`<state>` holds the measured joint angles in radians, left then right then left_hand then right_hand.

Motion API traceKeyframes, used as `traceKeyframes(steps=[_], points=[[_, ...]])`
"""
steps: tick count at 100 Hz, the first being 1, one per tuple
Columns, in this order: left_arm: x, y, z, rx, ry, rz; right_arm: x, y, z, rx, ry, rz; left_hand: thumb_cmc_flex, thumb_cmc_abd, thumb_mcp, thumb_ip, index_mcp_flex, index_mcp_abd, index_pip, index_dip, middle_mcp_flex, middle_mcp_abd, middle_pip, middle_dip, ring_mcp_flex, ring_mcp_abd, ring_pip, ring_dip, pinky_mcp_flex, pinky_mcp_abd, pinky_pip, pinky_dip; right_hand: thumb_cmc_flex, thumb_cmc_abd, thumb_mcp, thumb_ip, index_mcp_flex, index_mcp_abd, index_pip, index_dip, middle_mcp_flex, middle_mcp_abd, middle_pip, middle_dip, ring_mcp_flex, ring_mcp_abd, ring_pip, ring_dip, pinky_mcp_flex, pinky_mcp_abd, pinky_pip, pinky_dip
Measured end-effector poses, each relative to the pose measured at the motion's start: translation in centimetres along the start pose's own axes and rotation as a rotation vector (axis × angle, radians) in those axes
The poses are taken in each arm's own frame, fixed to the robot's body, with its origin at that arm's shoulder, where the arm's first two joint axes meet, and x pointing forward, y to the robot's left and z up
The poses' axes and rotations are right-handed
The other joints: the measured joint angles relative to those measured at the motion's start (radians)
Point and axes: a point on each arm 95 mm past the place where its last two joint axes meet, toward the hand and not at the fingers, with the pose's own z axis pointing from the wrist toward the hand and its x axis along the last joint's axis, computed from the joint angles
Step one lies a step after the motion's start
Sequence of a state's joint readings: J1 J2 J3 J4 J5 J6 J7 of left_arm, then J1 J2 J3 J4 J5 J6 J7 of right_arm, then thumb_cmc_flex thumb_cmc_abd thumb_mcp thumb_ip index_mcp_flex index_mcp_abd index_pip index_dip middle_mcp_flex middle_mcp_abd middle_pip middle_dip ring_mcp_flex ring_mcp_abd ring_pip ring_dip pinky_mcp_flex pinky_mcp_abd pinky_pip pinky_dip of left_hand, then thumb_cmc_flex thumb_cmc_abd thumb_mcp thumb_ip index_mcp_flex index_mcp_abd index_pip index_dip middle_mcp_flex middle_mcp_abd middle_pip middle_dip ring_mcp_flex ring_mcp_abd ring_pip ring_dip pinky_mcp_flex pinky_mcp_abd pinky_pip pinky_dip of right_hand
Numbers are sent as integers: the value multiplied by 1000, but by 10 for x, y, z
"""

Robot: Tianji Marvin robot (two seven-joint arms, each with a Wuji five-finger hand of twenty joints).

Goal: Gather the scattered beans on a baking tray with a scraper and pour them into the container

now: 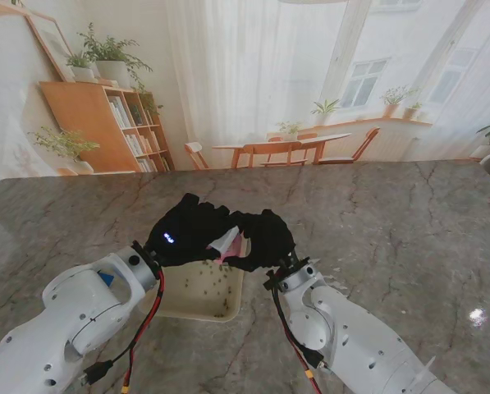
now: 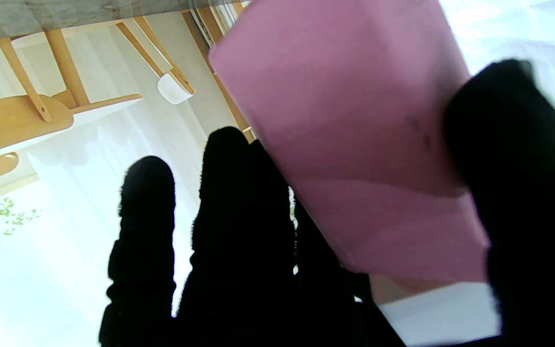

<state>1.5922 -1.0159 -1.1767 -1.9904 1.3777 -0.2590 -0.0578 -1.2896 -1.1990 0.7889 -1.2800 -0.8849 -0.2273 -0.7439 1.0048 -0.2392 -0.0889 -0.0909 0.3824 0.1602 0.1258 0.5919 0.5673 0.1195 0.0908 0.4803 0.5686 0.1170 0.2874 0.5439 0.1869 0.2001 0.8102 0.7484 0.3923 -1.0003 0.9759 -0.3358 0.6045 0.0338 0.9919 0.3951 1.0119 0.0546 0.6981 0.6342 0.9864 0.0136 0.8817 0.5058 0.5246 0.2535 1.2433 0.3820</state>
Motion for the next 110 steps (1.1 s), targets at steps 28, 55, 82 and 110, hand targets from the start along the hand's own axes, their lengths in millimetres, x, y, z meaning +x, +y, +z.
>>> traceKeyframes(steps=[28,55,82,110], points=[[6,1,8,27,-57,-73,2,-3,-3,12,-6,9,-107,-10,-65,-1,95,9,96,294,143,53,285,455,92,30,411,439,57,-12,205,160,0,-7,0,0,9,-5,6,0,0,-3,0,0,0,0,2,0,0,0,0,0],[16,2,16,54,-178,-127,2,-4,-4,10,-23,15,-122,-73,-130,-1,139,50,329,289,262,70,346,522,197,63,677,474,145,-1,438,240,0,-7,0,-1,10,-5,7,0,0,-4,0,-1,0,0,6,0,0,0,0,0],[27,4,21,81,-340,-290,-1,-2,-4,6,-34,7,-126,-95,-130,1,174,99,376,239,307,104,346,522,224,106,749,475,160,39,501,252,0,-7,0,-1,10,-5,7,-2,0,-4,0,-1,0,0,9,0,0,0,0,0],[37,2,24,70,-434,-328,-1,-3,-4,10,-34,5,-126,-95,-130,2,204,160,413,238,338,140,346,522,240,157,805,471,159,100,573,266,0,-7,0,-1,10,-5,7,-3,1,-4,1,-1,0,0,9,0,0,0,0,0]])
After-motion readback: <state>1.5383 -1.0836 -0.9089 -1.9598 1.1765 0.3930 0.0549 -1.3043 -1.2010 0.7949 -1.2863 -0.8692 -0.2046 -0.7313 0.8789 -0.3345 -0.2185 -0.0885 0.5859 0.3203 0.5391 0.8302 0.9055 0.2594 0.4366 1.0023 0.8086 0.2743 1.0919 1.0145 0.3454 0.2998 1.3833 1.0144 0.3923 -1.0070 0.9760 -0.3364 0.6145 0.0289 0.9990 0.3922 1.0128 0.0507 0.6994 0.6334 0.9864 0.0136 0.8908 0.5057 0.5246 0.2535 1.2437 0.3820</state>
